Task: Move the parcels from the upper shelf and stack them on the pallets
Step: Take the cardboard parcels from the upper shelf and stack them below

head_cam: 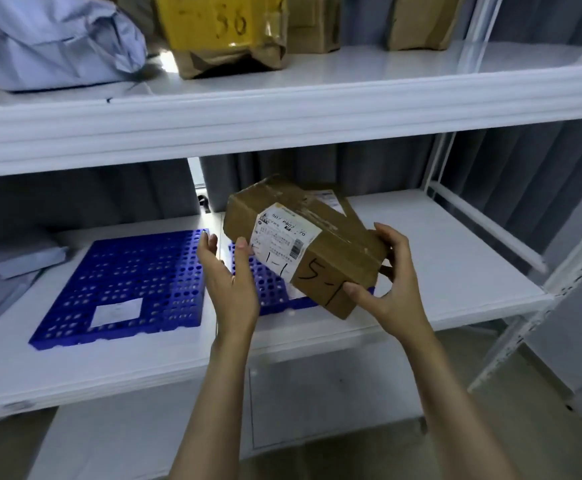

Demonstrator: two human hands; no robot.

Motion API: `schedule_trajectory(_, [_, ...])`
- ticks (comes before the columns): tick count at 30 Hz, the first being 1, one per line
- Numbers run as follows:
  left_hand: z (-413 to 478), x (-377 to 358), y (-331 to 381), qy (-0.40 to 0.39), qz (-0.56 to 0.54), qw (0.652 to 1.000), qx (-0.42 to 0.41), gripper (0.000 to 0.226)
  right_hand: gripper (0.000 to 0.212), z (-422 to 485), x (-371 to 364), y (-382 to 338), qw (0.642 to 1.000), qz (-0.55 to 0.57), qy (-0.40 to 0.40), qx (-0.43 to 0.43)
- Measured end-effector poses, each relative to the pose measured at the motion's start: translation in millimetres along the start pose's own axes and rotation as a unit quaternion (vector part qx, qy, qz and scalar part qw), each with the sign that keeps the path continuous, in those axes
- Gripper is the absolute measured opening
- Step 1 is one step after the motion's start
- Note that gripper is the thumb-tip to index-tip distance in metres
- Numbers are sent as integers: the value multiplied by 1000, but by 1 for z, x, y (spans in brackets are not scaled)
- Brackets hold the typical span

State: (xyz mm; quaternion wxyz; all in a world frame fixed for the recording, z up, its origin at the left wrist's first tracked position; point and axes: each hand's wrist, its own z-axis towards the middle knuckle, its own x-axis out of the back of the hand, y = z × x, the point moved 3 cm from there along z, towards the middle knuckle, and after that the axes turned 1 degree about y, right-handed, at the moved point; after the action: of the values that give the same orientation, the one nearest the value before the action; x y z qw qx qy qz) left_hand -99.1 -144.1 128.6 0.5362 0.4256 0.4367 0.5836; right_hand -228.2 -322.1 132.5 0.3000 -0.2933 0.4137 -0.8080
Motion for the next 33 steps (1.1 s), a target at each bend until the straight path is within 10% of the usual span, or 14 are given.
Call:
schedule_trajectory(6, [2, 71, -22, 27, -49, 998, 17, 40, 82, -18, -60, -4, 994, 63, -67, -65])
schedule_trajectory(19, [1, 162, -44, 82, -49, 994, 47, 20, 53, -38, -147, -9, 925, 165, 94, -328])
schedule_trajectory(33, [25, 137, -50, 58, -18, 995, 77, 21, 23, -11, -146, 1, 938, 146, 58, -309])
